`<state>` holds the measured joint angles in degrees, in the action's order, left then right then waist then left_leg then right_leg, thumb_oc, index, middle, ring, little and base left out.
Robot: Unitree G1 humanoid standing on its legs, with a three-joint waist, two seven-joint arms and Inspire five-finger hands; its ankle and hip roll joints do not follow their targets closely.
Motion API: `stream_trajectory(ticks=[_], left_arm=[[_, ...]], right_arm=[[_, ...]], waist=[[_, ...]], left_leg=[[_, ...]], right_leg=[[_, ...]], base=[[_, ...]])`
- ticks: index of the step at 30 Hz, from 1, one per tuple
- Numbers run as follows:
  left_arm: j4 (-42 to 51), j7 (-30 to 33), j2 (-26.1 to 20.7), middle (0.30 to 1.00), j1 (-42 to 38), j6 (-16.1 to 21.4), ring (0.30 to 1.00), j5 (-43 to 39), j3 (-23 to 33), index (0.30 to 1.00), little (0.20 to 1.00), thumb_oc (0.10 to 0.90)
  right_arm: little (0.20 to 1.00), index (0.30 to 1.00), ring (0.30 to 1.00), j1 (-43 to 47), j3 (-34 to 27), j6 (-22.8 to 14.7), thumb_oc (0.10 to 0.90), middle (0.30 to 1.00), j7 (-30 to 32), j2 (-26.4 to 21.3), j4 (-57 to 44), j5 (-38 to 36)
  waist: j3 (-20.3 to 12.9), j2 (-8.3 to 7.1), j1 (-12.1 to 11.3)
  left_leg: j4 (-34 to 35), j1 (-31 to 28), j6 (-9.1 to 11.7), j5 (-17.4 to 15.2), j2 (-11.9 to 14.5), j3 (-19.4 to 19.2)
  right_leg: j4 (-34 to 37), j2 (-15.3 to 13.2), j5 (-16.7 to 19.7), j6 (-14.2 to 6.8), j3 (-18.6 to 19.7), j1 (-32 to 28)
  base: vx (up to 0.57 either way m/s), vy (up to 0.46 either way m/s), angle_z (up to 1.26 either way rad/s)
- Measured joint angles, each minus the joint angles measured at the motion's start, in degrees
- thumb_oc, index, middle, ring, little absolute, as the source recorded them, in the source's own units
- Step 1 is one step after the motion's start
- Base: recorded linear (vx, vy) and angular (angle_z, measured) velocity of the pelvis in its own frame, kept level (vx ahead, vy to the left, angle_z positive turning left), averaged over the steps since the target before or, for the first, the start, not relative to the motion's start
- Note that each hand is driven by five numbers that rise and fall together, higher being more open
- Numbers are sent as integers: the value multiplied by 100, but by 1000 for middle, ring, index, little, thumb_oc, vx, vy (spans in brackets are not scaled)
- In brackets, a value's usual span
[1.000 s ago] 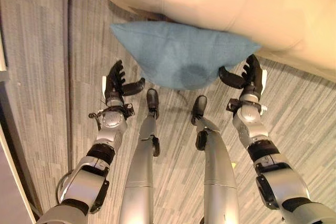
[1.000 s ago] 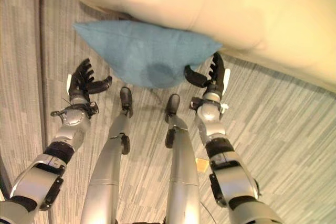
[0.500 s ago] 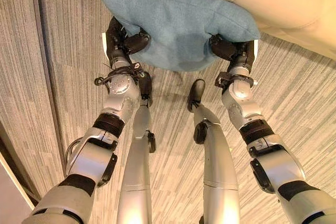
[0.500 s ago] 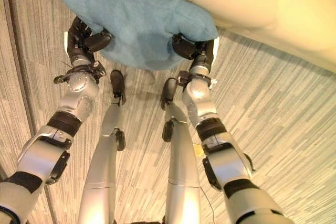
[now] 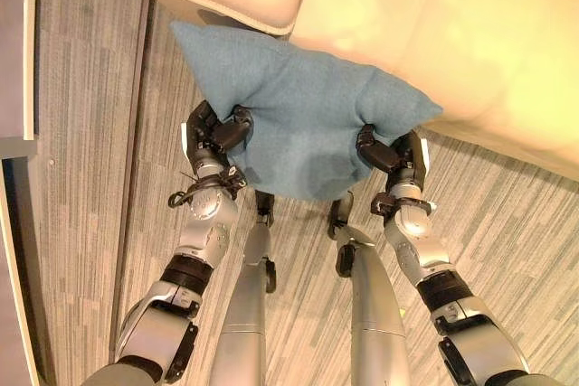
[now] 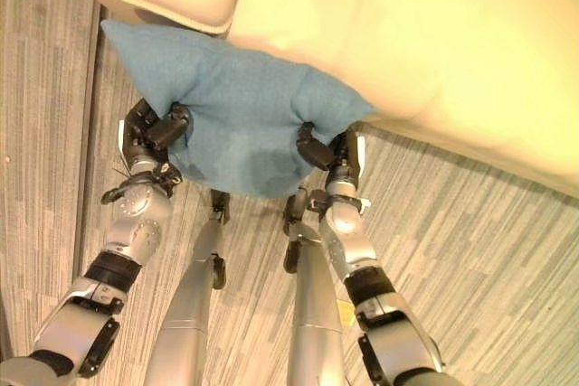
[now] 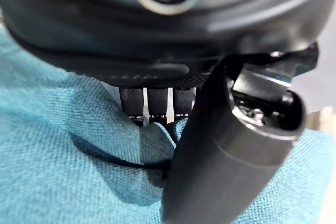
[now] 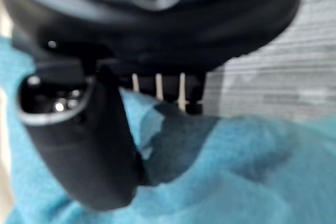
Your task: Pick up all the scattered cushions and arrange them neatly on the sofa.
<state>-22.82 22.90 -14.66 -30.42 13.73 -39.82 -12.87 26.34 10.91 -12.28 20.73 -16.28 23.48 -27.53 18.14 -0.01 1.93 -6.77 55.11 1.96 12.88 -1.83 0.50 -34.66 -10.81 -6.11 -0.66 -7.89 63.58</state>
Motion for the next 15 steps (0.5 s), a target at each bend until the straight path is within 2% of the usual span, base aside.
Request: stream_trajectory(ticks=[1,4,5,7,8,9,11,12,13,15], left_arm=[[16,-22,30,300,116,3,300,25,-2,300,300,400],[369,-144,139,300,762,-18,300,64,-68,300,300,400],[791,-309,103,300,1243,-19,300,69,-117,300,300,400],[1071,-489,16,300,1647,-17,300,71,-165,300,300,400],[1183,-611,-59,300,1924,-17,300,71,-198,300,300,400],[1237,-650,-59,300,2035,0,300,71,-238,300,300,400],[1249,-731,-168,300,2158,26,300,72,-258,300,300,400],[1249,-759,-208,300,2167,17,300,71,-260,300,300,400],[1249,-837,-310,300,2339,2,300,73,-264,300,300,400],[1252,-931,-460,300,2607,-7,300,227,-266,300,300,400]], right_arm=[[300,300,300,-99,12,-24,400,300,-16,8,-23,1],[300,300,300,-759,-51,-47,400,300,-74,7,-444,81],[300,300,300,-1314,-157,-61,400,300,-181,-32,-889,188],[300,300,300,-1767,-229,-67,400,300,-269,-37,-1198,261],[300,300,300,-2061,-251,-64,400,300,-335,-49,-1378,373],[300,300,300,-2176,-258,-69,400,300,-377,-22,-1464,426],[300,300,300,-2259,-278,-80,400,300,-430,-76,-1510,486],[300,300,300,-2256,-354,-65,400,300,-457,-77,-1520,535],[300,300,300,-2344,-355,-28,400,300,-554,-92,-1536,666],[300,300,300,-2467,-358,11,400,300,-691,-131,-1544,832]], waist=[[0,0,6],[-1,-3,42],[-2,-5,53],[-2,-5,70],[-14,-17,72],[-33,-23,68],[-277,-34,70],[-274,-37,63],[-274,-36,69],[-286,-47,95]], left_leg=[[11,-124,-16,-11,0,7],[250,-994,-79,-75,-6,4],[386,-1525,-110,-100,1,4],[491,-2113,-135,-185,17,-2],[641,-2705,-112,-250,42,-7],[716,-2935,-119,-271,58,-17],[756,-3054,-120,-319,84,-19],[842,-3251,-118,-319,117,-26],[1036,-3736,-118,-320,175,-42],[1180,-4344,-105,-337,200,-96]], right_leg=[[45,3,-3,-11,-6,-135],[331,12,-44,-92,-48,-1028],[529,26,-73,-139,-96,-1596],[746,59,-103,-187,-127,-2234],[990,103,-130,-238,-150,-2872],[1101,131,-126,-249,-156,-3106],[1249,159,-119,-266,-170,-3283],[1377,202,-75,-298,-191,-3485],[1707,295,-11,-334,-236,-4038],[2135,355,46,-386,-265,-4762]], base=[[0,0,0],[43,7,-4],[125,11,-5],[149,-9,-7],[150,-16,-12],[174,-10,-11],[197,-9,-8],[247,-8,-12],[231,-1,-12],[130,5,-8]])
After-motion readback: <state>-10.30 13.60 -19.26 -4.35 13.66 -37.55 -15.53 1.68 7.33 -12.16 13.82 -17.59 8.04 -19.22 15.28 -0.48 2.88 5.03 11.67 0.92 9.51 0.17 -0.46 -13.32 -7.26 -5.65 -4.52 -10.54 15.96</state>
